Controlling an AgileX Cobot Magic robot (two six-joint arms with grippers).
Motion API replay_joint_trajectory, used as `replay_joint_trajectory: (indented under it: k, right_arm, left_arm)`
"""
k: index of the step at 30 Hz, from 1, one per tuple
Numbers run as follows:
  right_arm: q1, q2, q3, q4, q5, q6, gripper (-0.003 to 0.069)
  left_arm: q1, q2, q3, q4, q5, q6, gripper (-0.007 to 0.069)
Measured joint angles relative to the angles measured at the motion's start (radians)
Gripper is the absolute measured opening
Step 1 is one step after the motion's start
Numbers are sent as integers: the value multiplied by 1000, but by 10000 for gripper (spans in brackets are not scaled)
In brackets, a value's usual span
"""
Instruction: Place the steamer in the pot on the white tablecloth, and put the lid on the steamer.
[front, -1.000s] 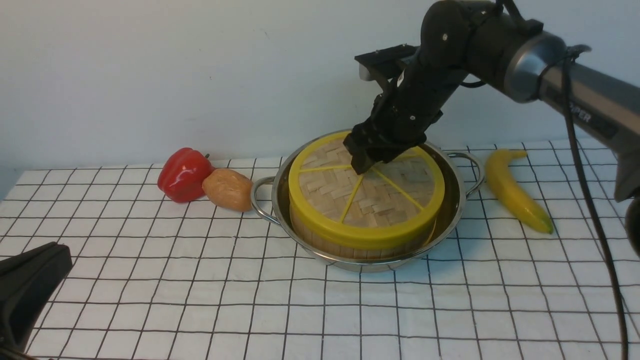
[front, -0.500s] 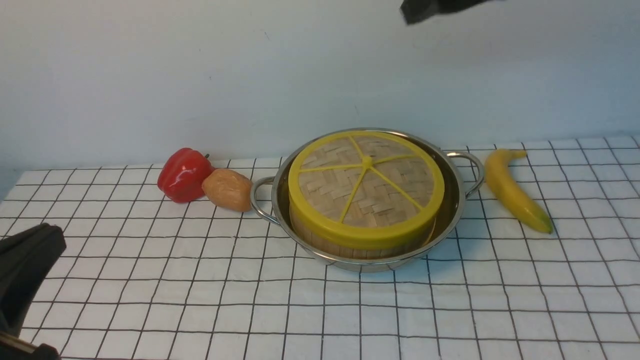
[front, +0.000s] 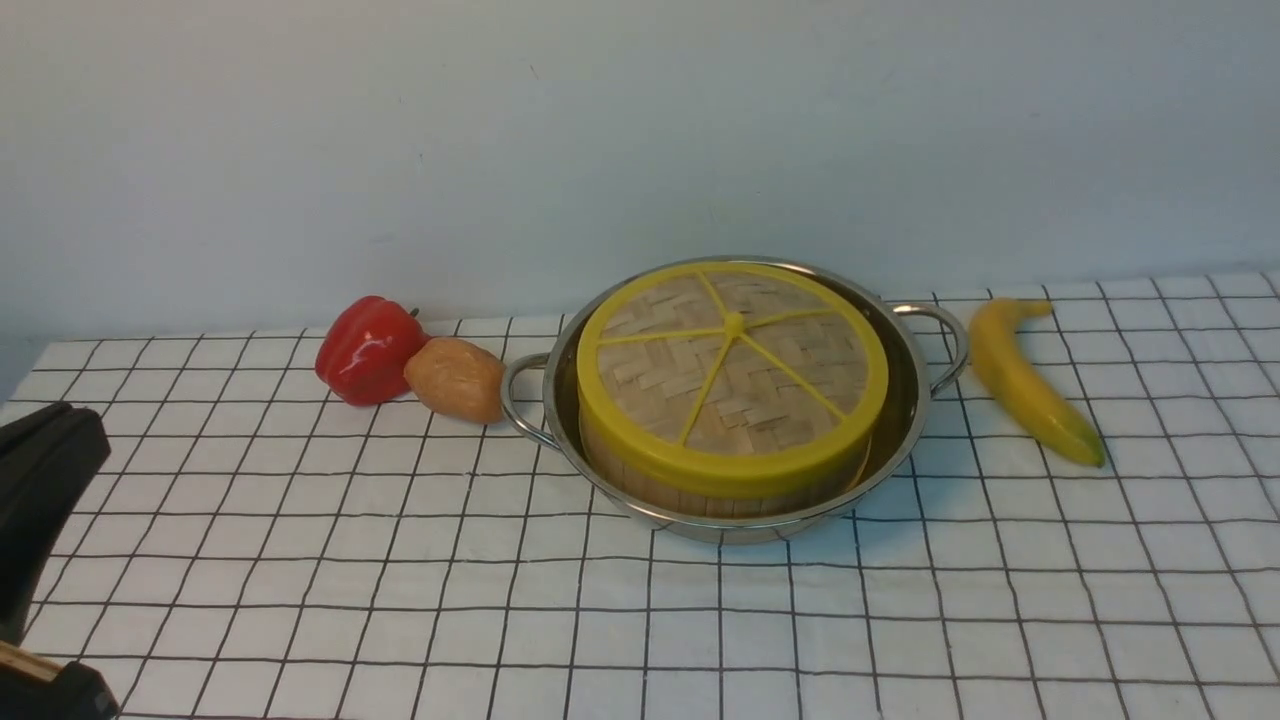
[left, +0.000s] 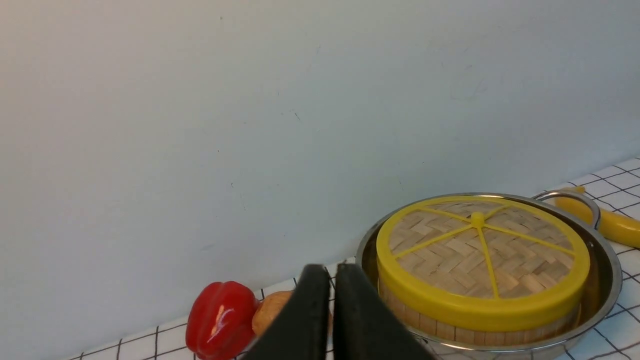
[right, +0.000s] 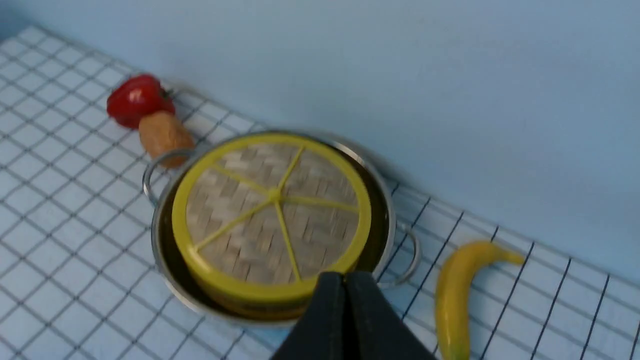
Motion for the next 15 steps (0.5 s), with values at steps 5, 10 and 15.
replay_joint_trajectory:
  k: [5,10,15]
  right_arm:
    - [0,-266,406,-11,-274,-9,-13]
    - [0,-483,809,-11,-543,9,-13]
    - [0,-593,1032,4,-668,79,-11]
  left_arm:
    - [0,0,0,3,0,0,22]
    - [0,0,0,3,0,0,33]
    - [0,0,0,3,0,-1,43]
